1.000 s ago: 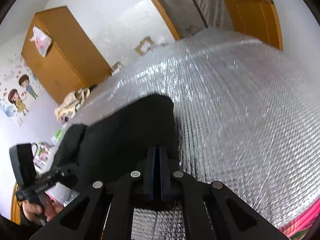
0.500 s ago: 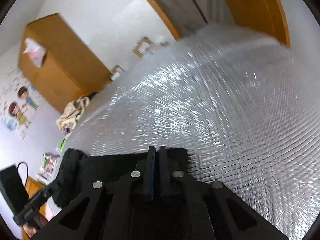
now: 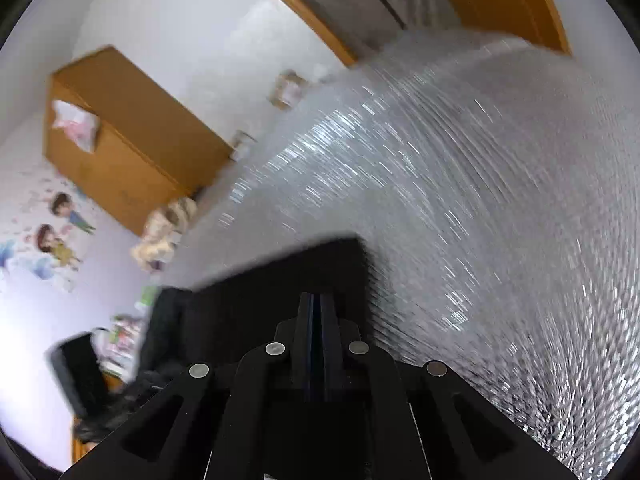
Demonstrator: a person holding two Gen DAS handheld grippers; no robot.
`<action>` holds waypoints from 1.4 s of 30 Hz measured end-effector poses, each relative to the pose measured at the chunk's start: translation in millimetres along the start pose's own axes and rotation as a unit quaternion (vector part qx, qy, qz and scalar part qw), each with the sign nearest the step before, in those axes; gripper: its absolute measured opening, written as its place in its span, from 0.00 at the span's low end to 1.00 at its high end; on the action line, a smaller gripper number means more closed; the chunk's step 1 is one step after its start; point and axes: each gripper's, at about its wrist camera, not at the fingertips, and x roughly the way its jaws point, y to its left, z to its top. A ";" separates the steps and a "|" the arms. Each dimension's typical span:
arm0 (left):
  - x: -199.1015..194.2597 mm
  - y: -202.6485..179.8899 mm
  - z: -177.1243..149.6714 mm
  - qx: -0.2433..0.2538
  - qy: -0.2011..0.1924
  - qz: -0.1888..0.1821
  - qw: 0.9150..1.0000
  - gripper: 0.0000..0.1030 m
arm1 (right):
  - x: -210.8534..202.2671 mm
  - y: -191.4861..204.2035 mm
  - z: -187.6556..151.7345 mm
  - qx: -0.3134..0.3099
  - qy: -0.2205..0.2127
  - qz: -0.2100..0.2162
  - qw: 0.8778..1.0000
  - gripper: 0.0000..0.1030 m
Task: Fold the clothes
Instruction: 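Press the folded sweatshirt flat with both tools resting on it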
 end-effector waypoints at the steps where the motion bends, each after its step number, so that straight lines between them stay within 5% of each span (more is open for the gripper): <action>1: -2.2 -1.3 -0.5 0.002 -0.001 0.001 1.000 0.02 | -2.9 1.1 -0.1 0.000 -0.005 0.001 1.000 0.00; 9: -16.8 -1.7 -1.5 0.004 -0.021 0.014 1.000 0.04 | -22.2 13.6 -2.4 -0.028 -0.024 0.003 0.999 0.06; 14: -1.7 -0.4 8.7 0.001 -0.008 0.030 1.000 0.37 | -18.0 8.0 -2.3 -0.016 -0.024 0.002 1.000 0.06; 19: 10.6 -4.3 10.0 0.005 0.004 0.042 0.999 0.40 | -16.6 10.5 -5.3 -0.014 -0.026 0.007 1.000 0.06; 22: 13.3 -4.3 12.9 -0.001 0.008 0.046 0.999 0.39 | -14.3 10.1 -6.4 -0.013 -0.022 0.008 1.000 0.06; 24: 14.6 -4.3 14.0 0.001 0.008 0.050 0.999 0.22 | -13.0 10.4 -6.6 -0.012 -0.021 0.010 1.000 0.06; 25: 14.8 -3.6 13.7 0.002 0.008 0.050 0.999 0.03 | -12.8 10.7 -6.8 -0.012 -0.021 0.010 1.000 0.06; 32: -6.7 -6.6 10.6 0.005 -0.034 0.046 0.998 0.03 | -22.2 10.3 -6.6 -0.015 -0.028 0.013 0.999 0.06; 42: 2.5 2.0 2.3 -0.010 -0.011 0.057 0.998 0.03 | -19.6 19.4 3.1 -0.024 -0.033 0.017 0.999 0.06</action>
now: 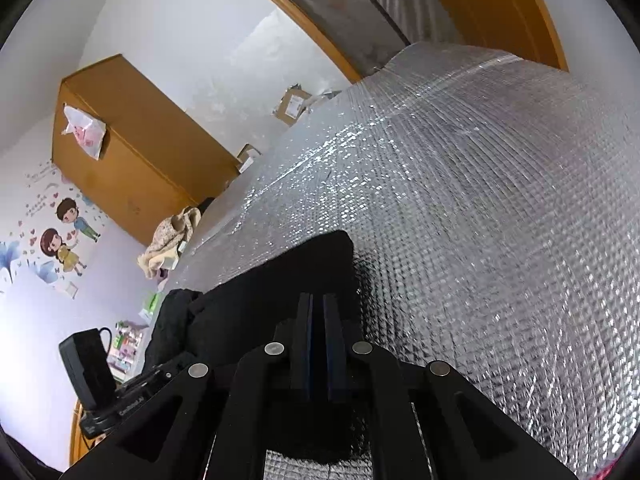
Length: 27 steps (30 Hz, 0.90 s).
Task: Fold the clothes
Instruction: 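Press the folded sweatshirt flat with both tools resting on it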
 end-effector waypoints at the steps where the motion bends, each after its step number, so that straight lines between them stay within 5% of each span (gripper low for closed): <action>1: 1.1 1.0 -0.5 0.000 0.001 0.001 1.000 0.03 | 0.7 3.0 3.6 -0.005 -0.002 0.003 1.000 0.06; 9: 2.9 2.2 -5.8 0.010 -0.002 0.009 1.000 0.03 | 49.1 -5.0 29.5 0.012 0.033 -0.012 0.999 0.00; 14: 4.8 0.6 -8.5 0.013 -0.005 0.012 1.000 0.03 | 35.8 -11.2 32.1 0.032 0.009 -0.003 0.999 0.07; 23: 3.8 -0.3 -10.5 0.017 -0.009 0.014 1.000 0.03 | -10.4 -11.2 -27.2 0.015 0.001 0.083 0.996 0.06; 27: 2.0 1.1 -9.1 0.011 -0.007 0.006 1.000 0.03 | -6.7 -15.5 -43.3 -0.001 0.012 0.049 0.999 0.00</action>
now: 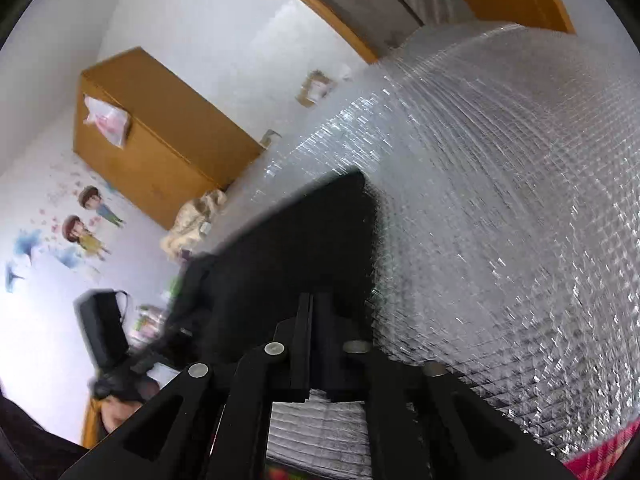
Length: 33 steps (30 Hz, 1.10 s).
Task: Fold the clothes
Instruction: 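Press the folded sweatshirt flat with both tools resting on it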
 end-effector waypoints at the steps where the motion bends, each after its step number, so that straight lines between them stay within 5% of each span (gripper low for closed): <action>1: -2.8 1.4 0.4 -0.008 0.000 -0.006 1.000 0.03 | -0.8 2.0 1.7 0.000 0.000 -0.002 1.000 0.02; 11: -32.0 -10.4 28.6 0.002 -0.050 -0.019 0.999 0.03 | -6.8 22.2 15.6 -0.025 -0.021 -0.006 0.999 0.07; 15: -2.3 -27.0 47.2 0.042 -0.027 -0.023 0.998 0.03 | 0.0 21.6 20.2 -0.016 -0.023 -0.011 1.000 0.07; 18: 30.5 -23.0 53.9 0.029 0.011 -0.010 0.999 0.03 | -0.1 16.0 21.9 -0.009 -0.024 -0.015 1.000 0.07; 24: 43.1 -0.1 49.9 -0.033 0.021 -0.031 0.999 0.01 | 2.0 6.9 24.2 0.001 -0.018 -0.031 0.999 0.07; 33: 1.3 1.7 24.9 -0.023 -0.008 -0.004 1.000 0.01 | 1.9 -7.5 24.5 0.009 -0.004 -0.056 0.998 0.08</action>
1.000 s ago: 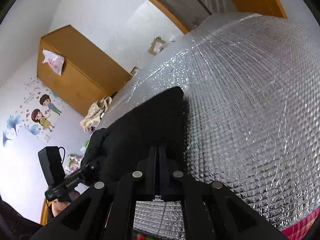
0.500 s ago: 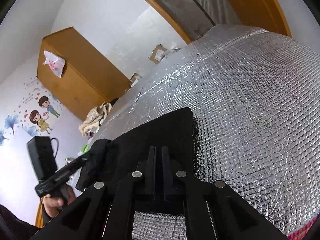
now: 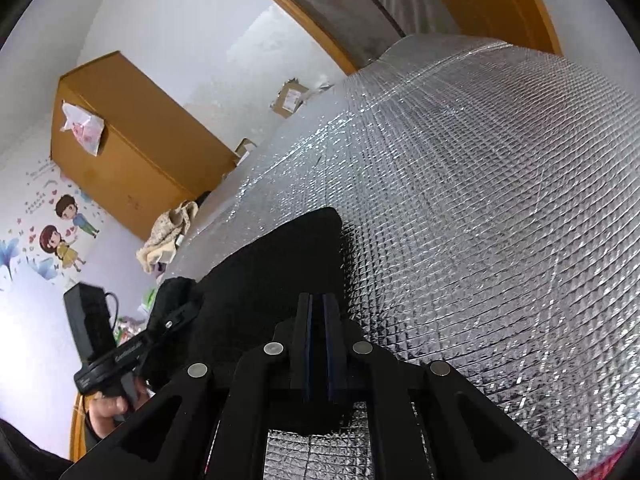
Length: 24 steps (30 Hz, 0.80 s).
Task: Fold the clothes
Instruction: 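Press the folded sweatshirt flat with both tools resting on it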
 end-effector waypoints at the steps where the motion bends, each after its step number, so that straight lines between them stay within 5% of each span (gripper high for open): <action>1: -6.2 -2.0 -2.3 0.005 -0.006 0.002 1.000 0.02 | -1.0 -1.2 0.2 0.001 0.000 -0.003 1.000 0.12; 3: -21.7 -6.9 -7.5 0.019 -0.022 -0.001 1.000 0.02 | -2.7 -3.1 0.7 0.003 -0.001 -0.006 1.000 0.27; 9: -25.6 -23.8 -19.6 0.056 -0.017 -0.034 0.998 0.02 | -3.8 -4.4 1.5 0.012 -0.003 -0.001 1.000 0.38; 13: -10.3 -23.0 -30.6 0.053 0.017 -0.029 0.998 0.02 | -2.1 -2.9 -0.8 0.009 0.003 -0.004 1.000 0.38; 24: -9.0 -20.8 -35.2 0.061 0.009 -0.028 0.998 0.02 | -3.0 5.2 -15.7 -0.021 0.048 -0.003 0.999 0.38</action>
